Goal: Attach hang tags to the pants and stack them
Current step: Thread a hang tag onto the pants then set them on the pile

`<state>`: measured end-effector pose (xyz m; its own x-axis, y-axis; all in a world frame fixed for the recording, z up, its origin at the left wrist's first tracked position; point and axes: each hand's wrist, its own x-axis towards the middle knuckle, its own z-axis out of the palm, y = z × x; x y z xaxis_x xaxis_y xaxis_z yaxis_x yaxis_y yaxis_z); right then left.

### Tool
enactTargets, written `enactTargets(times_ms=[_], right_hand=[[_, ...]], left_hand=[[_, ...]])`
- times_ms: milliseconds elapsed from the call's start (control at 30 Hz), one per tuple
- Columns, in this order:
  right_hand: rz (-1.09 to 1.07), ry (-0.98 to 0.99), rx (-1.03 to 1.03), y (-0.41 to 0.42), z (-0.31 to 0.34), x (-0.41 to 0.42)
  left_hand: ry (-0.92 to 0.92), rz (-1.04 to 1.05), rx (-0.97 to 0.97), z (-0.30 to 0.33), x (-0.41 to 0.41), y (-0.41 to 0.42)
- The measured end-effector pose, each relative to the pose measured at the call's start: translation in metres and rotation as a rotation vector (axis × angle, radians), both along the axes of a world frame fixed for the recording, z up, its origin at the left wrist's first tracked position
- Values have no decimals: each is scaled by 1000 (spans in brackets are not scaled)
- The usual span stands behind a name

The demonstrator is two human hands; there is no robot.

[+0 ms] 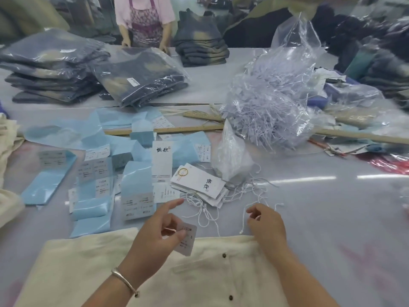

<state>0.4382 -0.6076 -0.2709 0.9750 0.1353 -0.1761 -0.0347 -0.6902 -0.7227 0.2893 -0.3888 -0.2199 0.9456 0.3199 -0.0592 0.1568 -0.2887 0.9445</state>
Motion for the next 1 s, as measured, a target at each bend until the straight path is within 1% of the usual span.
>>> enactTargets(times_ms=[33,100,167,200,233,300,400,467,533,700,833,1000], right_hand=[[60,-28,-17,7,2,5],[232,-159,-75,28,5,15],[428,-299,-130,53,8,26],[511,-338,-154,65,11,33],[571,-356,-180,77,13,39],[644,-332,-280,98,13,52],[703,-199,-540,115,5,71],[717,-163,-612,119,0,78],[708,-197,-611,119,-4,80],[690,-312,-529,116,-7,77],[747,-427,-598,115,-4,75],[822,-433,-625,115,-1,68]], left_hand=[[22,18,-39,-1,2,-5],[59,42,-105,-4,5,-12],[86,69,-121,-8,6,-16],[94,90,-130,-9,5,-17],[101,113,-141,-10,5,-17],[108,148,-160,-11,6,-16],[101,175,-183,-13,7,-15],[94,185,-190,-13,9,-14],[92,190,-188,-14,10,-13],[93,206,-180,-19,16,-11],[93,211,-184,-20,18,-14],[86,195,-166,-17,17,-19]])
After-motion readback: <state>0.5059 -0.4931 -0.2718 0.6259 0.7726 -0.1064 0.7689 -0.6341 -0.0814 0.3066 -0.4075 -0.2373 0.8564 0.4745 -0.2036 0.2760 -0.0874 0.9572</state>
